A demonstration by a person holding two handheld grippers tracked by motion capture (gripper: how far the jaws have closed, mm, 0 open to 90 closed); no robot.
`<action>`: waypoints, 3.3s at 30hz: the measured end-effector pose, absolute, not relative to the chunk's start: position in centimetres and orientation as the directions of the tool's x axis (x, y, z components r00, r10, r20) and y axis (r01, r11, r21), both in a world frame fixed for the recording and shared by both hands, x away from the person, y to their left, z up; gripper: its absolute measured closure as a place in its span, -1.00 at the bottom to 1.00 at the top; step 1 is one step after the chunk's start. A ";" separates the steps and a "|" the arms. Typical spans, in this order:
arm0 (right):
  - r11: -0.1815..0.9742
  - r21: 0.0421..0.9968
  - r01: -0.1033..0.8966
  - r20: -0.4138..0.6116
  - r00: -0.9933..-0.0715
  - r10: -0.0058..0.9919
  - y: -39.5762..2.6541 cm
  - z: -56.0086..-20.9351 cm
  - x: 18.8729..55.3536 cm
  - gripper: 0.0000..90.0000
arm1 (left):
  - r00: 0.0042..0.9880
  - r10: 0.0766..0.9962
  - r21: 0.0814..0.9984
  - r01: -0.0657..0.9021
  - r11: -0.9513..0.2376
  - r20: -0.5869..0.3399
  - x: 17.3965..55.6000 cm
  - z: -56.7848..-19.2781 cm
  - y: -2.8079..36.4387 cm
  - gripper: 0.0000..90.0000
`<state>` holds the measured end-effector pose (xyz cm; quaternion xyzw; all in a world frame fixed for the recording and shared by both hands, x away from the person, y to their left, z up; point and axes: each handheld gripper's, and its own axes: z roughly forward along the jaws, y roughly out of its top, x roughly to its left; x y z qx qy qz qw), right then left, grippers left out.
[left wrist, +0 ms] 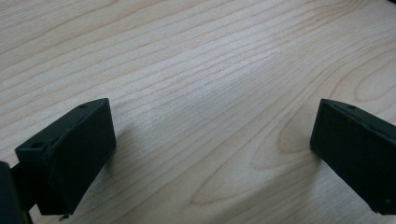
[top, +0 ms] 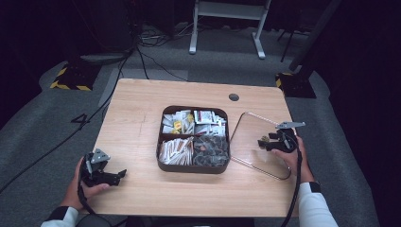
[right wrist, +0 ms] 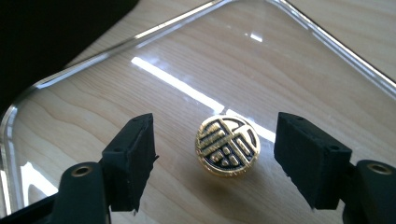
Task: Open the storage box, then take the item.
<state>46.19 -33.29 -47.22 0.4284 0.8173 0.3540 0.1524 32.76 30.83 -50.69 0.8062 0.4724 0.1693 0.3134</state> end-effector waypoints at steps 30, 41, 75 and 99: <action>0.459 0.798 0.391 -0.026 -0.738 0.674 -24.6 -41.9 45.4 -0.31 | 0.499 0.866 0.665 0.653 -0.362 -0.019 32.8 -50.7 30.9 -0.99; 0.513 0.795 0.324 -0.078 -0.784 0.616 -19.2 -40.4 47.0 -0.30 | 0.500 0.866 0.663 0.655 -0.362 -0.022 32.8 -50.7 30.8 -0.99; 0.724 0.634 0.272 -0.270 -0.799 0.537 -8.8 -44.6 51.1 -0.27 | 0.500 0.866 0.665 0.653 -0.362 -0.019 32.8 -50.7 30.9 -0.99; 0.698 0.674 0.242 -0.371 -0.706 0.603 -9.0 -43.0 51.7 0.98 | 0.498 0.867 0.664 0.654 -0.361 -0.020 32.8 -50.7 30.8 -0.99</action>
